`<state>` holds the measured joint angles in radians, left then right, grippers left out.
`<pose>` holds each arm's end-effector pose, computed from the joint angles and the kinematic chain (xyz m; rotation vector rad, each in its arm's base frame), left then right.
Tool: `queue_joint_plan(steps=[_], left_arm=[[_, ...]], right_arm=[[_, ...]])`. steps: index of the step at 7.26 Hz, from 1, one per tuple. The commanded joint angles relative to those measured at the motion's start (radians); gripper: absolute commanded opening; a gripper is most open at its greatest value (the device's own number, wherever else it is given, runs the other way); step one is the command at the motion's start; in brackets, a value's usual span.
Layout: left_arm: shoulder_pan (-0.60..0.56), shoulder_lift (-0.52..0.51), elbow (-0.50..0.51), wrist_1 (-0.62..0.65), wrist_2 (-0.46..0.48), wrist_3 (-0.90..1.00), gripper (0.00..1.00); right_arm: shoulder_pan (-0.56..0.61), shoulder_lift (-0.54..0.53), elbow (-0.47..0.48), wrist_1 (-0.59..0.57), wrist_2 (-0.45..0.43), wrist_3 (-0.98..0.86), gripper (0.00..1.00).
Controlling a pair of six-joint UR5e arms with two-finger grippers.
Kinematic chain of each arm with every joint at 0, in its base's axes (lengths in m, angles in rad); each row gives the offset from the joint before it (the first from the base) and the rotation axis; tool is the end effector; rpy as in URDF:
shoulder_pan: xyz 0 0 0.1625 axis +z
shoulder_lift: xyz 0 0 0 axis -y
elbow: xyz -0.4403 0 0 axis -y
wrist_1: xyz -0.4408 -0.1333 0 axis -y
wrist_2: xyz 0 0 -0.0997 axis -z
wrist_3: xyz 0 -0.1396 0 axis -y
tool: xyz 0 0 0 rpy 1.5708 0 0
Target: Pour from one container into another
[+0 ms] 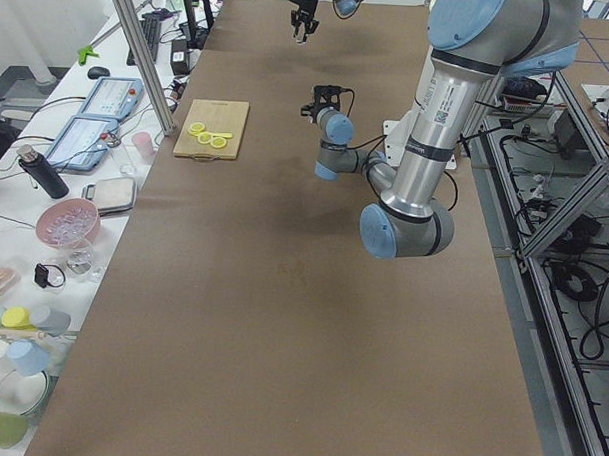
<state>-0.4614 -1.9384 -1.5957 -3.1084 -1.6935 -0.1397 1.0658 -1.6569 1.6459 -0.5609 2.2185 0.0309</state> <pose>0.5394 -0.3980 0.2627 1.5747 1.2400 0.7552 -0.2234 -0.5055 0.5824 0.7883 -0.8440 -0.7443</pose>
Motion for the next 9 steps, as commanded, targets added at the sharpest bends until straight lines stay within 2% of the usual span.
queue_joint_plan(steps=[1, 2, 4, 5, 7, 9], left_arm=[[-0.008, 0.138, -0.119, -0.015, 0.015, -0.05, 0.0], [-0.006, 0.239, -0.201, -0.015, 0.064, -0.085, 0.0], [0.001, 0.329, -0.236, -0.061, 0.231, -0.165, 0.0], [0.003, 0.338, -0.233, -0.061, 0.298, -0.2, 0.0], [0.016, 0.337, -0.224, -0.021, 0.569, -0.234, 0.0], [0.033, 0.326, -0.224, 0.135, 0.763, -0.259, 0.0]], right_arm=[[0.0, 0.014, -0.264, 0.403, -0.003, 0.189, 0.0], [0.0, 0.047, -0.349, 0.488, -0.003, 0.198, 0.0], [0.002, 0.049, -0.371, 0.513, -0.005, 0.187, 0.0], [0.0, 0.049, -0.394, 0.545, -0.008, 0.187, 0.0], [0.0, 0.058, -0.426, 0.593, -0.008, 0.191, 0.0], [-0.004, 0.062, -0.451, 0.625, -0.023, 0.191, 0.0]])
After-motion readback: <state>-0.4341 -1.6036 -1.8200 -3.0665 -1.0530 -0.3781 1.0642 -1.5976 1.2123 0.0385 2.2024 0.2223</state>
